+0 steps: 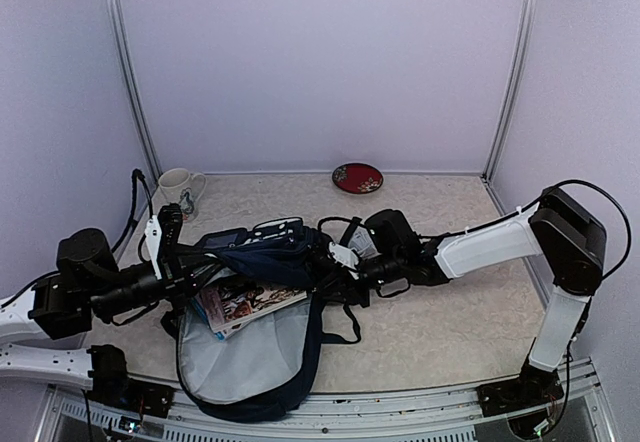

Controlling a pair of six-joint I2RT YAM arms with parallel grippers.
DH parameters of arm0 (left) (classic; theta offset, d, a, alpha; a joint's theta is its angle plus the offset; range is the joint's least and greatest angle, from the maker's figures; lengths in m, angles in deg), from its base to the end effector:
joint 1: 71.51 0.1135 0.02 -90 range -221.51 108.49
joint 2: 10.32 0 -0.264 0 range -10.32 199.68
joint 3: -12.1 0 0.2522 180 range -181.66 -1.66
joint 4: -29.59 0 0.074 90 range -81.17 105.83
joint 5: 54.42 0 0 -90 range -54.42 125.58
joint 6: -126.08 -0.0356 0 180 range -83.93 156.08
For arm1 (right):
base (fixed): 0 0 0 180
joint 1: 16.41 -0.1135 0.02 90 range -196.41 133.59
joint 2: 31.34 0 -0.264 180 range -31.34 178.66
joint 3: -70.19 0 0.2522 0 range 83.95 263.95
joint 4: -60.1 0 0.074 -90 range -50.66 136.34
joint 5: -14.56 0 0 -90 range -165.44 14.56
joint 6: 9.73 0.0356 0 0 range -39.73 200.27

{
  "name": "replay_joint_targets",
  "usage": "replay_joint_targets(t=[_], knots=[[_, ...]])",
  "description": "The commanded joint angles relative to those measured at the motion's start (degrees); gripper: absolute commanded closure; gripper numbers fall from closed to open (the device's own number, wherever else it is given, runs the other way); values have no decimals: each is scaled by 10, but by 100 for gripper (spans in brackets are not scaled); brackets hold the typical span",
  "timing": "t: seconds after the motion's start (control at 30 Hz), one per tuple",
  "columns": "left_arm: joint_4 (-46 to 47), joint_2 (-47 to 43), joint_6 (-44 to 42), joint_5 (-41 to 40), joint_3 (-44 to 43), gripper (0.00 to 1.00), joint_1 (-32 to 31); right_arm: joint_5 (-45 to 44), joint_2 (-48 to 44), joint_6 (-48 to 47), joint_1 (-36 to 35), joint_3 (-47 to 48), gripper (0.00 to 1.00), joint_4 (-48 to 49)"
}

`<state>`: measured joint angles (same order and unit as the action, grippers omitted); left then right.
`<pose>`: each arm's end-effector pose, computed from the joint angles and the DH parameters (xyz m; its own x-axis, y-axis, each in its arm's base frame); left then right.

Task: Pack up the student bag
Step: Pick up the largest pocket of the bag from the student bag.

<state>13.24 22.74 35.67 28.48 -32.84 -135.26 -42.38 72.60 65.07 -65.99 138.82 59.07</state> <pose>0.0723 -0.1367 0.3009 -0.0285 0.0738 -0.9969 0.8357 0.5489 0.0168 0.2271 0.2966 0.1624 -0.1288 -0.4901 -0.8621 -0.9914 0.0833 0.1008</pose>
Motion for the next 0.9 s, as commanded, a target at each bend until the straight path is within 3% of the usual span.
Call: replay_joint_targets(t=[0.0, 0.17, 0.43, 0.73, 0.87], knots=[[61, -6, -8, 2, -29, 100, -2, -16, 21, 20, -8, -7, 69, 10], [60, -6, -9, 2, -28, 100, -1, -18, 21, 31, -8, -17, 72, 18], [62, -3, -8, 6, -31, 100, -1, -13, 19, 42, -8, -8, 100, 28], [58, -3, -10, 1, -32, 100, -1, 5, -4, 93, -7, -40, 100, 30], [60, 2, -11, 1, -32, 100, -1, 11, 1, 120, -7, -51, 72, 57]])
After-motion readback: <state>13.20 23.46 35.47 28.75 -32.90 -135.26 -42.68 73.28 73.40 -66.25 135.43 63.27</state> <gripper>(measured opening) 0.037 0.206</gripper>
